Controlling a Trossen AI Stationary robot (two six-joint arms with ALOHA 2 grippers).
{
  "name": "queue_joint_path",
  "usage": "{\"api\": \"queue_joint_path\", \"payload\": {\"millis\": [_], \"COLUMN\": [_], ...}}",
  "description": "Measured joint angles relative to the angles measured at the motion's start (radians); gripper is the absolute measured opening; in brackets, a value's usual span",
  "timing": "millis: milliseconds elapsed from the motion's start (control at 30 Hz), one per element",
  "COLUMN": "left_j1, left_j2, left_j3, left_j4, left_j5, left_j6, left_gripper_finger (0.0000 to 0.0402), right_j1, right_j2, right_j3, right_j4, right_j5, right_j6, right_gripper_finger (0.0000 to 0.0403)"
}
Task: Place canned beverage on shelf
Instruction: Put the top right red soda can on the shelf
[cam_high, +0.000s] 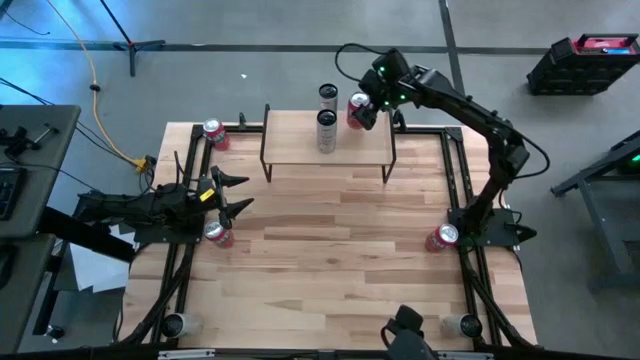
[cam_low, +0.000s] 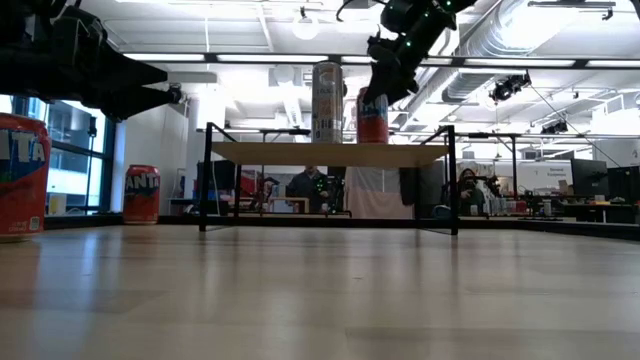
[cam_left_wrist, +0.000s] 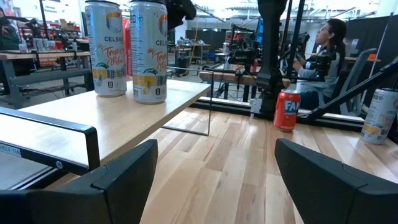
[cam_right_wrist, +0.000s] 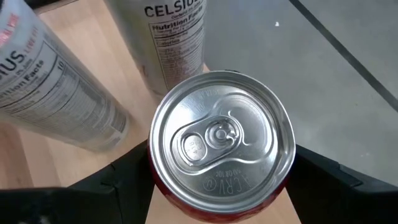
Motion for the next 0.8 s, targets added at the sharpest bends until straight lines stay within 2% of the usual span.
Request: {"api": "queue_joint_path", "payload": {"millis": [800], "left_j1": [0.000], "left_j2": [0.000], "left_j3": [0.000], "left_j4": [0.000], "left_j5": [0.000], "left_j6": [0.000], "left_gripper_finger": [0.0314], "right_j1": [0.021], "right_j2": [-0.012], "right_j3": [0.000], "right_j4": [-0.006], "right_j5": [0.029], "right_j6": [0.031], "right_gripper_finger": [0.0284]}}
